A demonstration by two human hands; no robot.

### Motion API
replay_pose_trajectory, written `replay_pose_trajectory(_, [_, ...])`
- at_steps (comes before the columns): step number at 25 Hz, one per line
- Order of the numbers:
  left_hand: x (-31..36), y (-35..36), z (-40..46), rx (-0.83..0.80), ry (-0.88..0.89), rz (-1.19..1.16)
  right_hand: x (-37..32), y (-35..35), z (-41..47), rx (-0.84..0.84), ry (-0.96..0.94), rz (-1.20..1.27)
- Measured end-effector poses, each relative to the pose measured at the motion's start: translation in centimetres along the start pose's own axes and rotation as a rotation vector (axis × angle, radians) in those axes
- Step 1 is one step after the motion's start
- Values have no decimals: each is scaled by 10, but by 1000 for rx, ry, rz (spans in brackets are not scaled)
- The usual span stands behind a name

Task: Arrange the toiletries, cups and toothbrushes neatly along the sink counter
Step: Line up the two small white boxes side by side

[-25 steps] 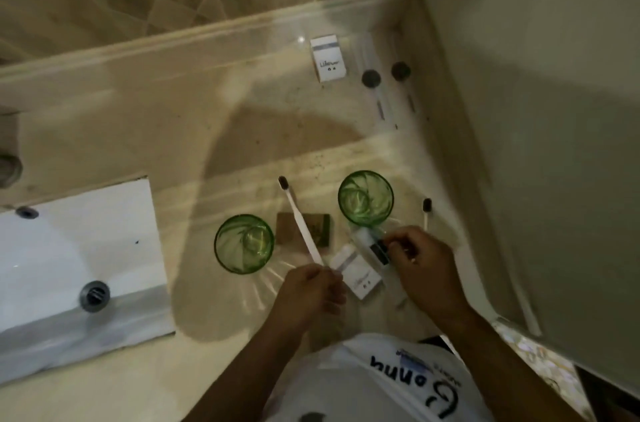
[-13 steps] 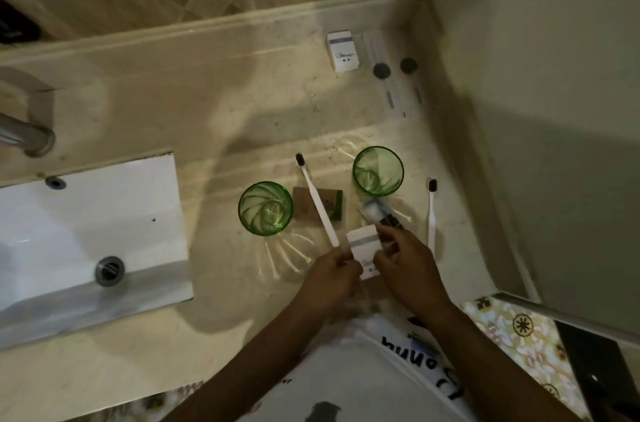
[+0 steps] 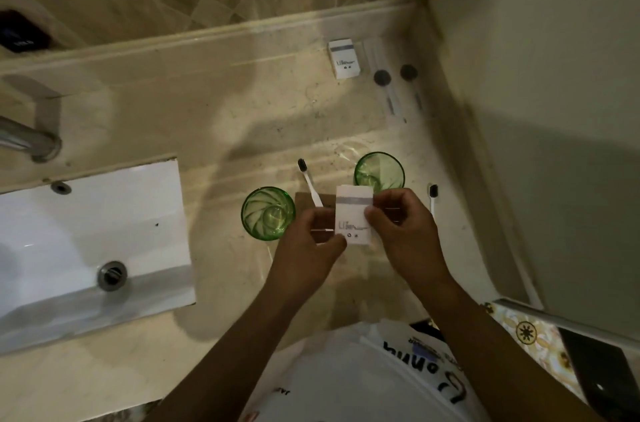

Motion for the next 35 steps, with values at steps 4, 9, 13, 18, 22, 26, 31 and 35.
replay_pose_trajectory(4, [24, -18, 4, 50, 104, 75, -21, 8, 21, -35, -3, 68])
replay_pose_trajectory(9, [50, -38, 36, 89, 174, 214, -49, 12, 63, -208, -69, 16])
replay_pose_trajectory(13, [66, -53, 81, 175, 206, 312, -65, 18, 109, -288, -111, -73])
replay_pose_trajectory(18, [82, -70, 155, 195, 134, 327, -68, 36, 185, -360, -161, -244])
replay_pose_trajectory(22, [86, -77, 216, 202, 88, 353, -58, 54, 237, -323, -180, -388])
replay_pose_trajectory(26, [85, -75, 255, 128, 152, 451, -54, 58, 268, -234, -261, -516])
replay_pose_trajectory(31, [72, -72, 276, 135, 253, 667, -44, 58, 282, -165, -321, -773])
replay_pose_trajectory(35, [72, -73, 280, 170, 430, 901, -50, 45, 291, 30, -416, -893])
Point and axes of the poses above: each hand's wrist, its own z-axis towards the middle knuckle, its own y-axis out of the palm, x = y × z, the point moved 3 cm from there along z, towards the middle knuckle, and after that the axes turned 6 degrees about -x, right-handed, at the moved point
